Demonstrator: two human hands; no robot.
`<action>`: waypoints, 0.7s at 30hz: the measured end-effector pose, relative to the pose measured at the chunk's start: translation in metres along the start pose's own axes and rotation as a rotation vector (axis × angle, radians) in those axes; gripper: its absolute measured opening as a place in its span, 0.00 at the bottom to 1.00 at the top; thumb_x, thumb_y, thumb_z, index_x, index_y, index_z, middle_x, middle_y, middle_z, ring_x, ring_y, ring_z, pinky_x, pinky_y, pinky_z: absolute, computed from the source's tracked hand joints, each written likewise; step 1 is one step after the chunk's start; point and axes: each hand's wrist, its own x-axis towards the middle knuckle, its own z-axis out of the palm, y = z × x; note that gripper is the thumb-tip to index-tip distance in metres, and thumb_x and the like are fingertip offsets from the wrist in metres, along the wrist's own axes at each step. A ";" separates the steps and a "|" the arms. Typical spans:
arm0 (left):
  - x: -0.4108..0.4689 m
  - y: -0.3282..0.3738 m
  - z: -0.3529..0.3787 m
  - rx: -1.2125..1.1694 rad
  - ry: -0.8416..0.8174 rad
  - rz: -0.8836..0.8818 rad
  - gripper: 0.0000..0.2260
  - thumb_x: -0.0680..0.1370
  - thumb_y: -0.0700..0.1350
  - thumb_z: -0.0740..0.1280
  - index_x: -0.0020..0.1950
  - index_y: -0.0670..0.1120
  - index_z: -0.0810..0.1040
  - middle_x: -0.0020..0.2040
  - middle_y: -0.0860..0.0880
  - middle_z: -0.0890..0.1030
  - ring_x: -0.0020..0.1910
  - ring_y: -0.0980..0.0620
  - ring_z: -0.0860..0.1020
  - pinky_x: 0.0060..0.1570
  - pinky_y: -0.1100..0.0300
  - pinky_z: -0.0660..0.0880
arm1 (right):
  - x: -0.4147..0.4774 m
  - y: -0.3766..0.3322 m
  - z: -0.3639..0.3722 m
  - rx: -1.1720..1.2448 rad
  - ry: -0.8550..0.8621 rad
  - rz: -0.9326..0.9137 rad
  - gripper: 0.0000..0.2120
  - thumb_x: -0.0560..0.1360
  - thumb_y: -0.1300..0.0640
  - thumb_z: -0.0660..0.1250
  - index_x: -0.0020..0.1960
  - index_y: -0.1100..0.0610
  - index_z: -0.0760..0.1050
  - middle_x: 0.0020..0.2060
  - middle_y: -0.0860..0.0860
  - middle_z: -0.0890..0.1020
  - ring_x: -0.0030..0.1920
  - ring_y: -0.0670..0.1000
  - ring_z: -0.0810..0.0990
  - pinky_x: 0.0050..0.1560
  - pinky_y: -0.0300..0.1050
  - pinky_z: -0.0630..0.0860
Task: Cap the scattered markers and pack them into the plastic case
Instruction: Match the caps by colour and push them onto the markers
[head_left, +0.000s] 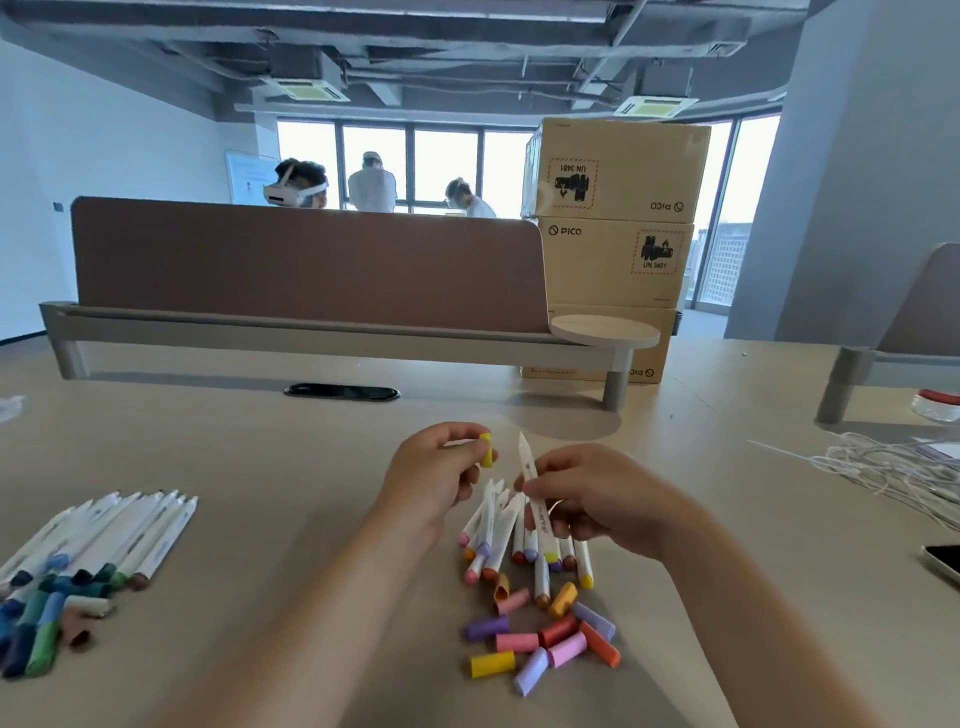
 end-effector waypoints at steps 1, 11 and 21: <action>0.002 -0.003 -0.001 -0.026 0.016 -0.009 0.06 0.77 0.36 0.67 0.50 0.44 0.82 0.36 0.48 0.83 0.33 0.52 0.73 0.29 0.61 0.68 | 0.000 0.001 0.001 -0.001 -0.032 0.004 0.10 0.78 0.60 0.67 0.54 0.66 0.79 0.34 0.55 0.81 0.30 0.49 0.75 0.30 0.39 0.69; 0.008 -0.016 -0.001 -0.121 0.012 -0.050 0.03 0.77 0.36 0.69 0.48 0.42 0.81 0.41 0.42 0.81 0.30 0.53 0.73 0.28 0.63 0.69 | 0.002 0.008 0.010 -0.072 -0.175 0.032 0.09 0.77 0.59 0.69 0.53 0.63 0.82 0.34 0.55 0.79 0.28 0.48 0.74 0.29 0.39 0.70; 0.004 -0.018 0.002 0.033 -0.018 0.063 0.02 0.75 0.38 0.70 0.44 0.45 0.80 0.38 0.43 0.81 0.31 0.51 0.74 0.32 0.58 0.70 | 0.001 0.010 0.012 -0.026 -0.101 -0.012 0.10 0.78 0.59 0.68 0.54 0.66 0.81 0.39 0.60 0.81 0.29 0.49 0.73 0.32 0.40 0.71</action>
